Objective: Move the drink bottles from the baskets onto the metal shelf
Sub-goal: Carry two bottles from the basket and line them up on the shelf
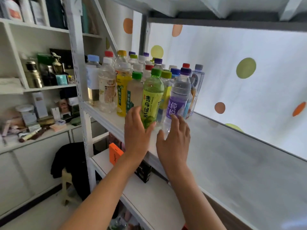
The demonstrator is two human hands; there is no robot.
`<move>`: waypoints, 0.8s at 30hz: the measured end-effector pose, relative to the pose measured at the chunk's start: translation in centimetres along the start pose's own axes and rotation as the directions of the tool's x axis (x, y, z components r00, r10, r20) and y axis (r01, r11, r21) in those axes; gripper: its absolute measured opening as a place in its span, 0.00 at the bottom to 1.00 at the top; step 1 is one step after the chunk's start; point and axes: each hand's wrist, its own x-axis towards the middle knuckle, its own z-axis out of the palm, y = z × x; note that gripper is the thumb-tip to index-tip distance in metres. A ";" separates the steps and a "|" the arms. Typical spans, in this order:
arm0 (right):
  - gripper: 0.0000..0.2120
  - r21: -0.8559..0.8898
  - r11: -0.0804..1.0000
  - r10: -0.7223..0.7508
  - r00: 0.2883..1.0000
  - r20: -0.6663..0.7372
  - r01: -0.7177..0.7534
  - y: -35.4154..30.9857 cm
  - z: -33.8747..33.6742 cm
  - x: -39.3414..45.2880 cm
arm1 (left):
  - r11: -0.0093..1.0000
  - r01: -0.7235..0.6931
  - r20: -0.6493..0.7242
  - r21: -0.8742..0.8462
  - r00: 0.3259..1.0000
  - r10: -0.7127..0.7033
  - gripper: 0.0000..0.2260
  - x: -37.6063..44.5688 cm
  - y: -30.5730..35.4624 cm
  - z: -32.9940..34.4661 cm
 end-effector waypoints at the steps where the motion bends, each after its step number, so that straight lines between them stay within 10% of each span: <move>1: 0.27 -0.016 0.997 -0.081 0.997 -0.008 0.080 -0.1 0.2 -0.9 | 1.000 -0.030 0.000 0.009 1.000 0.030 0.26 -0.7 0.0 -0.7; 12: 0.22 0.122 0.858 -0.510 0.799 0.318 0.499 -9.2 7.5 -10.1 | 0.917 -0.011 0.006 0.399 1.000 0.009 0.20 -9.4 -7.1 -18.8; 24: 0.19 0.419 0.578 -0.813 0.449 0.371 0.701 -33.6 20.0 -31.7 | 0.589 0.390 -0.306 0.707 0.921 -0.243 0.21 -20.9 -18.1 -51.2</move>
